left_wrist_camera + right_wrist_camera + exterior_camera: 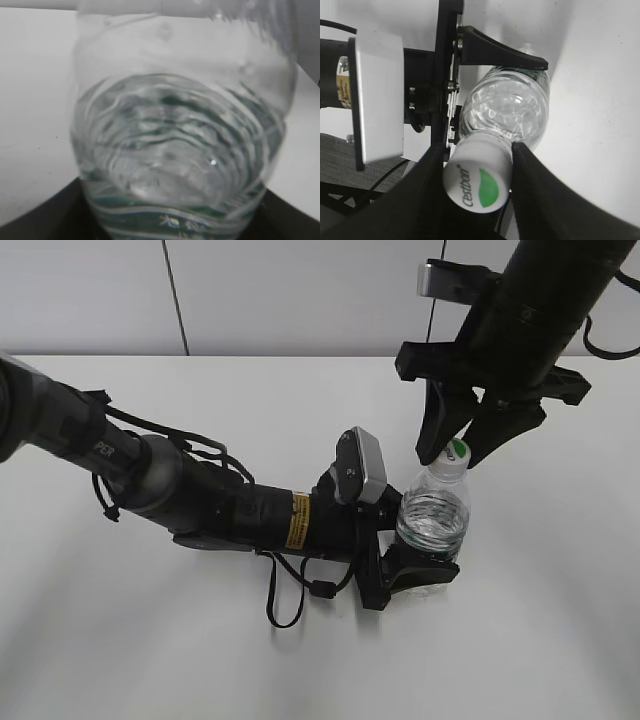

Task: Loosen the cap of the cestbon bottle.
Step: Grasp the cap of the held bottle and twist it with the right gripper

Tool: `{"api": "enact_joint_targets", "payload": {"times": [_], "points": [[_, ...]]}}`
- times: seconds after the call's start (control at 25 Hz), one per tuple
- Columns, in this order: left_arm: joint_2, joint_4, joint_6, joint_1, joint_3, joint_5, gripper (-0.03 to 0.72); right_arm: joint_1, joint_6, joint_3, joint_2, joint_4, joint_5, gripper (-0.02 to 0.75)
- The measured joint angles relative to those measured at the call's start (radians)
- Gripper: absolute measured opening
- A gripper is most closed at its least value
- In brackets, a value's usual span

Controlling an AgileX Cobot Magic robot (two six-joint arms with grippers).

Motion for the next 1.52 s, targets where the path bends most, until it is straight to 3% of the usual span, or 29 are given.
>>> {"api": "enact_joint_targets", "payload": {"times": [0.16,0.32,0.64,0.76,0.96,1.2,1.52], "points": [[0.000,-0.001,0.000,0.000,0.000,0.000,0.504,0.000,-0.069,0.000,0.000,0.000,0.000,0.312],[0.000,-0.001,0.000,0.000,0.000,0.000,0.504,0.000,-0.260,0.000,0.000,0.001,0.000,0.312],[0.000,0.000,0.000,0.000,0.000,0.000,0.503,0.000,-0.973,-0.001,0.000,0.011,0.002,0.312],[0.000,0.001,0.000,0.000,0.000,0.000,0.503,0.000,-1.122,-0.003,-0.001,0.016,0.005,0.312],[0.000,0.001,0.000,0.000,0.000,0.000,0.503,0.000,-1.134,-0.005,-0.001,0.021,0.005,0.340],[0.000,0.001,0.000,0.000,0.000,0.000,0.503,0.000,-1.095,-0.005,0.000,0.047,0.002,0.559],[0.000,0.001,0.000,0.000,0.000,0.000,0.503,0.000,-0.771,-0.005,-0.020,0.054,-0.029,0.590]]}}
